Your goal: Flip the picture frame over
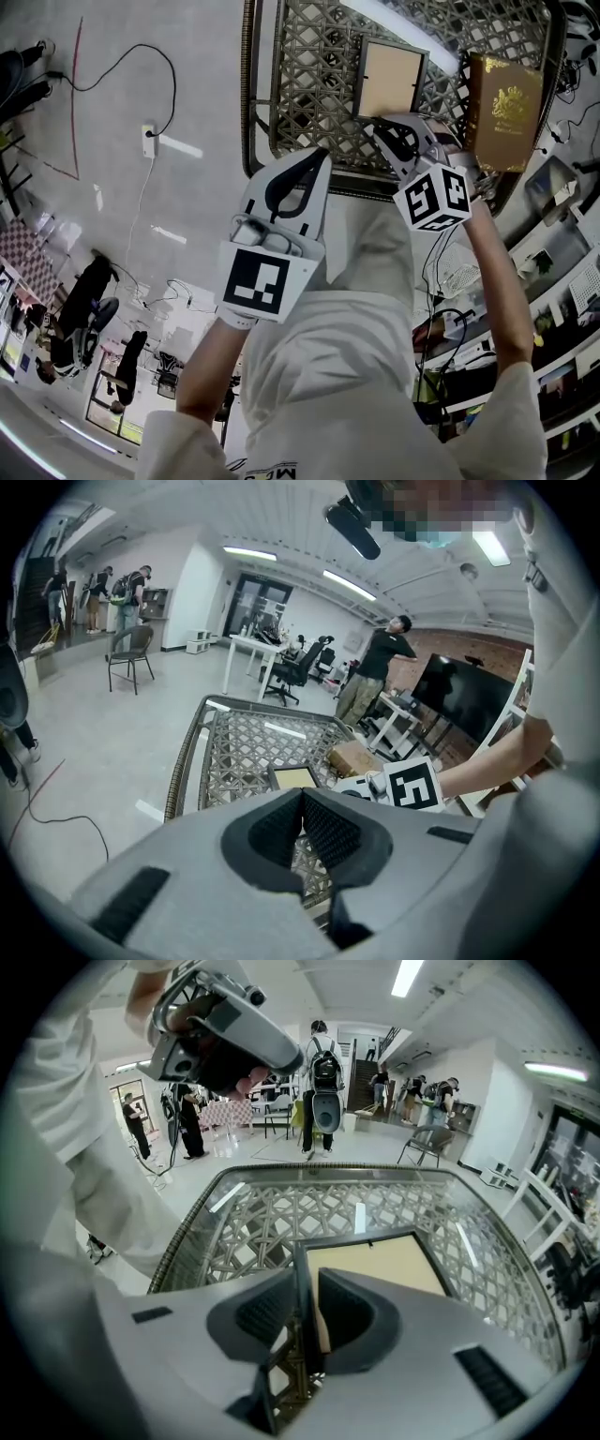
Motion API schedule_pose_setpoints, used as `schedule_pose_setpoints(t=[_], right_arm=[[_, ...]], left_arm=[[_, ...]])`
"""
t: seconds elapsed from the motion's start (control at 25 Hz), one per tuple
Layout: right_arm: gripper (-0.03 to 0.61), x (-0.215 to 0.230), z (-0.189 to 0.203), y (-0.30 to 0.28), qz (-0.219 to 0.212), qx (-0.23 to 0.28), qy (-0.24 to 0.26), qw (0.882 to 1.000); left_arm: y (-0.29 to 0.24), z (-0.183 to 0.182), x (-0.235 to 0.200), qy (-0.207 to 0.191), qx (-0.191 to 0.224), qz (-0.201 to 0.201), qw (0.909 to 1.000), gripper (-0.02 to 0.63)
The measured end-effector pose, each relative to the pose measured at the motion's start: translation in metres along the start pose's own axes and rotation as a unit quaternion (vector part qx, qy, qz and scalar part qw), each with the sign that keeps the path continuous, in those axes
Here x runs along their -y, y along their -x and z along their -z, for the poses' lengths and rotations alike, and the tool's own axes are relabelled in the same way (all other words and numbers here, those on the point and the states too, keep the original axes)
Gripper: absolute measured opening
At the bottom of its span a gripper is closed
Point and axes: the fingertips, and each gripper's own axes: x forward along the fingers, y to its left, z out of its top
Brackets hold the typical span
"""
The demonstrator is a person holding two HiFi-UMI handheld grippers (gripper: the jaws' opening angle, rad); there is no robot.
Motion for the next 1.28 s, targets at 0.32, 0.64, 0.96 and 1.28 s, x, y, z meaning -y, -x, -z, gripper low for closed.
schedule_pose_setpoints(t=[0.32, 0.64, 0.96, 1.28], right_arm=[[0.061, -0.002, 0.007, -0.007, -0.003, -0.017, 0.018, 1.0], [0.058, -0.003, 0.007, -0.008, -0.003, -0.014, 0.015, 1.0], [0.055, -0.006, 0.001, -0.003, -0.01, -0.011, 0.006, 1.0], [0.055, -0.008, -0.004, 0.005, -0.021, -0.006, -0.026, 0.999]], left_arm=[[0.002, 0.003, 0.003, 0.001, -0.004, 0.001, 1.0, 0.025], [0.004, 0.002, 0.003, -0.002, -0.004, 0.003, 1.0, 0.025], [0.007, 0.001, 0.004, -0.003, -0.003, 0.004, 1.0, 0.025], [0.01, 0.001, 0.005, -0.011, -0.003, 0.009, 0.9999, 0.025]])
